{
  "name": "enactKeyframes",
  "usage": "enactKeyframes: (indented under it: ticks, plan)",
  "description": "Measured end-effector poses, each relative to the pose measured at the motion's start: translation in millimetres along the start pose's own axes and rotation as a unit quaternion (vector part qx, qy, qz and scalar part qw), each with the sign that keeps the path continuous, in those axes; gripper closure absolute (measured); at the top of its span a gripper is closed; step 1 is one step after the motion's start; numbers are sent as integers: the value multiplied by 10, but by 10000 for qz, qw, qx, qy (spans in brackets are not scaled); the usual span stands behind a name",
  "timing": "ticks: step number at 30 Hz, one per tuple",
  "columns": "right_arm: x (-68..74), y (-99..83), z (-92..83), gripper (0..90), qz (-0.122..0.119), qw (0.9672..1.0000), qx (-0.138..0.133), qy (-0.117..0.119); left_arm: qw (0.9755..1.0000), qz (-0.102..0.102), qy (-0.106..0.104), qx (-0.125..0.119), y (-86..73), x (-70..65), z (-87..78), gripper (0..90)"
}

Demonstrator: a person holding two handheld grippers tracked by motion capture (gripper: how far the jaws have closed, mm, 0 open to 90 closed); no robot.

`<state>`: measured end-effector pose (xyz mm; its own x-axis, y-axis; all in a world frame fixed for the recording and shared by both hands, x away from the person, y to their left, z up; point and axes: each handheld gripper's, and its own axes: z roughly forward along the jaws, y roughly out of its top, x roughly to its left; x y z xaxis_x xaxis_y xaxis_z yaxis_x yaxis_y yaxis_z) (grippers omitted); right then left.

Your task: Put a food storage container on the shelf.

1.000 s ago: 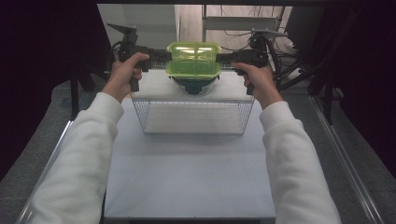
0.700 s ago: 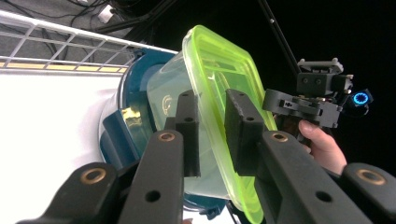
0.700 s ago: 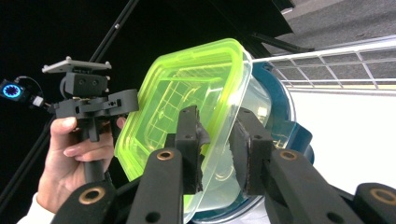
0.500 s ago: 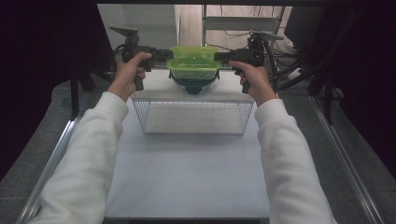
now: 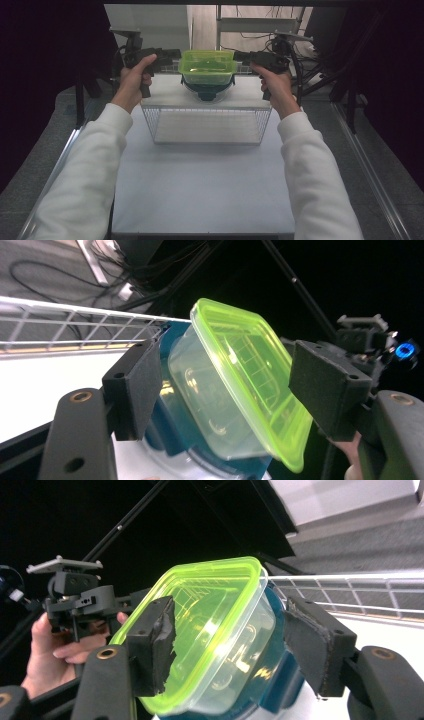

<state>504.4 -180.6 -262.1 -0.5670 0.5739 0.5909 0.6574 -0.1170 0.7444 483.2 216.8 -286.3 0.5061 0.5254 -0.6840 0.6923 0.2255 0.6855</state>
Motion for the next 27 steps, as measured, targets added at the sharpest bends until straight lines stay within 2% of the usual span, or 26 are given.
enactKeyframes:
  ticks: [1,2,3,4,6,7,8,10,11,13,14,15,16,17,18,19,20,22,23,24,27]
  plan:
    - [13,-10,-35,356,-78,10000,-17,-5,10000,0,0,0,0,0,0,289]
    - [26,-22,-71,356,-162,9999,-25,-17,9999,100,8,-51,-53,-33,-62,290]
    - [26,-22,-71,356,-162,9999,-25,-17,9999,100,8,-51,-53,-33,-62,291]
    - [58,-54,-144,348,-354,9994,-1,-56,9998,174,-14,-42,-116,-47,-124,291]
    - [93,-89,-215,336,-520,9986,30,-62,9997,247,36,-27,-150,-61,-158,292]
    - [112,-109,-247,331,-609,9981,57,-35,9993,374,19,-31,-215,-89,-220,293]
    - [112,-109,-247,331,-609,9981,57,-35,9993,374,19,-31,-215,-89,-220,294]
    - [181,-169,-343,305,-851,9962,176,-23,9984,555,51,24,-319,-138,-311,294]
    - [206,-189,-370,298,-969,9951,210,-48,9984,555,51,24,-319,-138,-311,294]
    - [265,-237,-431,286,-1146,9930,262,-56,9965,816,142,65,-436,-213,-404,297]
    - [294,-266,-460,281,-1236,9919,297,-53,9965,816,142,65,-436,-213,-404,299]
    - [325,-299,-490,275,-1344,9903,346,-72,9948,991,205,72,-522,-259,-468,300]
    - [355,-340,-519,272,-1468,9884,373,-91,9942,1051,231,71,-557,-275,-490,302]
    - [355,-340,-519,272,-1468,9884,373,-91,9942,1051,231,71,-557,-275,-490,305]
    - [413,-448,-592,266,-1708,9842,439,-124,9912,1277,314,129,-674,-329,-541,306]
    - [428,-487,-617,266,-1758,9833,452,-126,9912,1277,314,129,-674,-329,-541,307]
    - [440,-539,-649,266,-1815,9822,462,-129,9890,1431,338,184,-791,-385,-576,308]
    - [446,-651,-713,266,-1873,9812,461,-107,9880,1495,313,233,-922,-428,-607,309]
    - [446,-651,-713,266,-1873,9812,461,-107,9880,1495,313,233,-922,-428,-607,311]
    - [439,-796,-781,266,-1961,9794,467,-142,9873,1523,333,297,-1071,-452,-627,310]
    - [430,-999,-874,266,-2123,9760,460,-143,9833,1712,454,417,-1336,-464,-666,312]
